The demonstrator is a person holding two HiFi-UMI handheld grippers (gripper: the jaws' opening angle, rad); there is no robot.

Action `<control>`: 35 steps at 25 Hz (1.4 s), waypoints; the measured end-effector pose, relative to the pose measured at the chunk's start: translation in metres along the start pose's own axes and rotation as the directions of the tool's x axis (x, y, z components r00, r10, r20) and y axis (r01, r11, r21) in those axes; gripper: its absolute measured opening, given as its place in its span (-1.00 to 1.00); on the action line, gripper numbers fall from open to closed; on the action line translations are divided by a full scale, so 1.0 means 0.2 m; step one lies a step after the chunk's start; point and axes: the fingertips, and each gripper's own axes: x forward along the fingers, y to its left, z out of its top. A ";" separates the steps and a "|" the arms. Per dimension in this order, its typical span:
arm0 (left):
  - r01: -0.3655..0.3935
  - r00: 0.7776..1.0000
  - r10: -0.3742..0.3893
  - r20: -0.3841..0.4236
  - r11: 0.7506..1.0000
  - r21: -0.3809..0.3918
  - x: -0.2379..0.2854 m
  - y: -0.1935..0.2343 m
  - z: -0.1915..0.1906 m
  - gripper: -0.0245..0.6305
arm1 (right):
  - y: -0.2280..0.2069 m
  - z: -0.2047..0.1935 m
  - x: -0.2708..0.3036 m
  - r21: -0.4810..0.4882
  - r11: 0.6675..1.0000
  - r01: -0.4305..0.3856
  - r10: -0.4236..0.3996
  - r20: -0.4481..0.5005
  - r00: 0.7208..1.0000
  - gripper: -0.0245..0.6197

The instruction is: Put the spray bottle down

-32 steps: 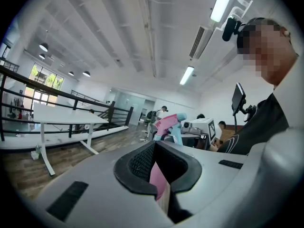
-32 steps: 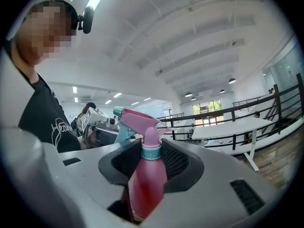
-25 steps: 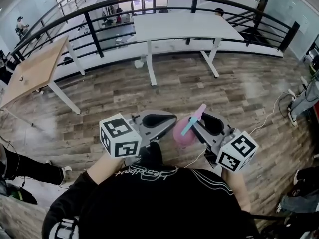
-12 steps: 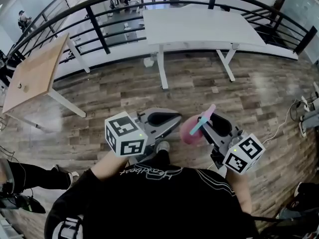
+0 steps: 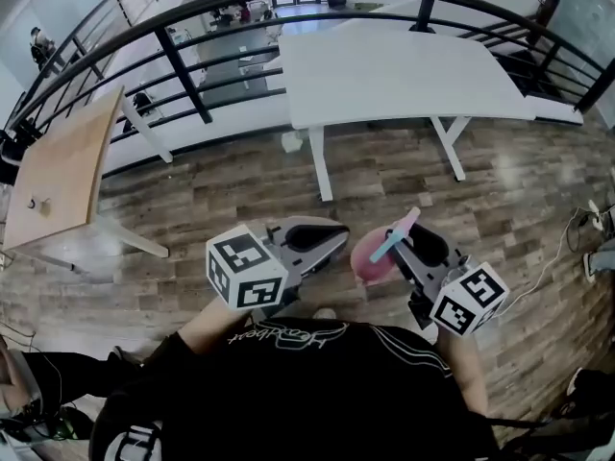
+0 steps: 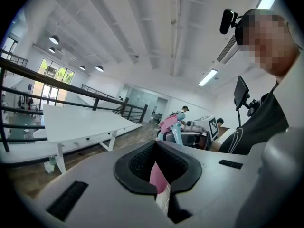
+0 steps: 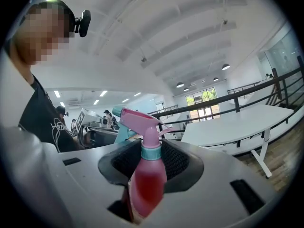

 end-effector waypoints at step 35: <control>-0.101 0.992 0.112 0.061 0.983 -0.154 0.43 1.32 0.33 -0.90 | -0.95 0.19 1.05 -0.008 0.994 -0.105 0.105 -0.077 0.992 -0.51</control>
